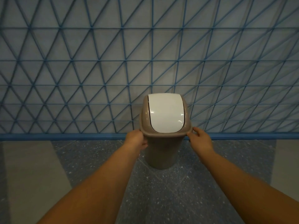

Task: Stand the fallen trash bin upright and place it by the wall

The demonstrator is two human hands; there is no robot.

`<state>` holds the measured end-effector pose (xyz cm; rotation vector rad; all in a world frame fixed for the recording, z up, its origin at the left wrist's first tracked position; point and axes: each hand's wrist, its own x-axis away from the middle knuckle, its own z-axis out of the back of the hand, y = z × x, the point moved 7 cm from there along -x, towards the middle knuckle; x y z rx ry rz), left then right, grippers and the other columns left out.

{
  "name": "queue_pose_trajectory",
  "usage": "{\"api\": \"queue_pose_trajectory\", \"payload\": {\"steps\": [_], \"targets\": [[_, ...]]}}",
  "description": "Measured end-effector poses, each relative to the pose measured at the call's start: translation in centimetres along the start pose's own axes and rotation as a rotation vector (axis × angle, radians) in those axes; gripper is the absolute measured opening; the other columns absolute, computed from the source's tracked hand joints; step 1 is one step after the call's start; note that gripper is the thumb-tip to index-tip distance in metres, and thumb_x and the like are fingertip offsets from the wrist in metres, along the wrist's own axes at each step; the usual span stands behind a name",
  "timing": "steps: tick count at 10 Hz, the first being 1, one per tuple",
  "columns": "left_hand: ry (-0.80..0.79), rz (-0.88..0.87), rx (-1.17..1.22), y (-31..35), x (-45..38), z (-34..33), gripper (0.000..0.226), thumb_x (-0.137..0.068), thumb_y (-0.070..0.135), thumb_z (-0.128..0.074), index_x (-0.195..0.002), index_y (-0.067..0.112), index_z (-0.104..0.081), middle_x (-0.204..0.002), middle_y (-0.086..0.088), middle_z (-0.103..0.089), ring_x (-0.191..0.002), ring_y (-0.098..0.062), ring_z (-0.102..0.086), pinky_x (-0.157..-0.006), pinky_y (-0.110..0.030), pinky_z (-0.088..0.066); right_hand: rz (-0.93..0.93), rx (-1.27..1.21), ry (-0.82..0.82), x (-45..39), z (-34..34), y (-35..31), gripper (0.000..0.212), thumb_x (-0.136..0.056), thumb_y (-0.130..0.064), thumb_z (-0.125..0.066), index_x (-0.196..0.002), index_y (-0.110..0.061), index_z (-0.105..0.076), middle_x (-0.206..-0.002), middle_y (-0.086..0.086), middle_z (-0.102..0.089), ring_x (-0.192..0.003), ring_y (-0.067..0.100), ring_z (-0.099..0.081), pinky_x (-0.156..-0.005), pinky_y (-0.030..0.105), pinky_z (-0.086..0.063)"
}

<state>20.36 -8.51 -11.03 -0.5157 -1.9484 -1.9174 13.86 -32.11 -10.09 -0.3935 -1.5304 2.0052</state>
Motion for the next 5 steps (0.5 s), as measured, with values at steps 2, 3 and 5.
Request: {"api": "queue_pose_trajectory", "payload": {"steps": [2,3,5], "targets": [[-0.159,-0.355,-0.786,2.6,2.9,-1.6,0.049,-0.091,0.008,-0.042,-0.140,0.012,-0.041,-0.140,-0.016,-0.046,-0.126,-0.032,-0.045,-0.109,-0.042,-0.037,0.133,0.486,-0.278,1.4,-1.7,-2.4,0.065,-0.084,-0.024,-0.064,-0.142,-0.012,-0.036,-0.142,0.016,-0.042,-0.127,0.032,-0.044,-0.105,0.037,-0.036],[-0.155,-0.362,-1.183,2.9,4.3,-1.7,0.067,-0.092,0.020,-0.043,-0.151,0.015,-0.013,-0.160,-0.016,-0.009,-0.146,-0.034,-0.008,-0.119,-0.047,-0.014,0.229,0.648,-0.392,2.5,-2.1,-4.0,0.078,-0.083,-0.029,-0.065,-0.148,-0.014,-0.024,-0.149,0.013,-0.033,-0.133,0.030,-0.037,-0.112,0.037,-0.032],[-0.052,-0.431,-1.436,5.6,7.3,-0.7,0.082,-0.091,0.045,-0.042,-0.151,0.017,0.008,-0.159,-0.009,0.022,-0.145,-0.027,0.021,-0.116,-0.048,0.009,0.395,0.893,-0.416,4.3,-2.2,-8.1,0.072,-0.081,-0.045,-0.060,-0.143,-0.015,-0.035,-0.151,0.012,-0.032,-0.132,0.032,-0.035,-0.111,0.039,-0.033]]}}
